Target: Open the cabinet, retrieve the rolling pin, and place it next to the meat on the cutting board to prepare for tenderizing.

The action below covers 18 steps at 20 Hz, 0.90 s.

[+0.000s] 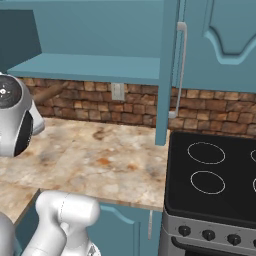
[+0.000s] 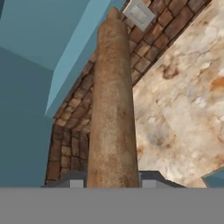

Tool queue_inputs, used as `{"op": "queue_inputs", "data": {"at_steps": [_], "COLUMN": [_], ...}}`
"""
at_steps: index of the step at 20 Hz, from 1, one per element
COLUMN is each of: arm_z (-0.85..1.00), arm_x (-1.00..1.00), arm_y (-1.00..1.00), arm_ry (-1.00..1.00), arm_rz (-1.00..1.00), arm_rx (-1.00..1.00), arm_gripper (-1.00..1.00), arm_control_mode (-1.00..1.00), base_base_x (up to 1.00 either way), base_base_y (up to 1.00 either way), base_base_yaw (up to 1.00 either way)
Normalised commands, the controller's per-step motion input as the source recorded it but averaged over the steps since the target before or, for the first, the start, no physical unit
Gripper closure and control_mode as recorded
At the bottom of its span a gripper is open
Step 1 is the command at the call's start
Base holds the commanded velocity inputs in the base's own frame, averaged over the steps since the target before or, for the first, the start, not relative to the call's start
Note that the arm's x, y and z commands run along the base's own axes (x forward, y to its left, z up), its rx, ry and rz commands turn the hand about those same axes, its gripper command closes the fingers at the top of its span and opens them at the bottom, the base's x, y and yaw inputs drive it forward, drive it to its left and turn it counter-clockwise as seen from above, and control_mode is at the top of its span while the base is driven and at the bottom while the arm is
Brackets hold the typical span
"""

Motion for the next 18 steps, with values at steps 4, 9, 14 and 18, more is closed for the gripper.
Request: {"op": "queue_inputs", "data": {"at_steps": [4,9,14,18], "arm_z": [0.19,0.01,0.00,0.00], "arm_x": [-0.03,0.00,0.00,-0.09], "arm_y": [0.00,0.05,0.00,-0.08], "arm_ry": [0.00,0.01,0.00,-0.04], "arm_rz": [0.00,0.00,0.00,0.00], "arm_rx": [-0.04,-0.03,0.00,0.00], "arm_gripper": [1.00,1.00,1.00,1.00], "arm_control_mode": [-1.00,-1.00,-1.00,-1.00], "base_base_x": [0.00,0.00,0.00,0.00], "base_base_y": [0.00,0.00,0.00,0.00], "base_base_yaw": [0.00,0.00,0.00,0.00]}}
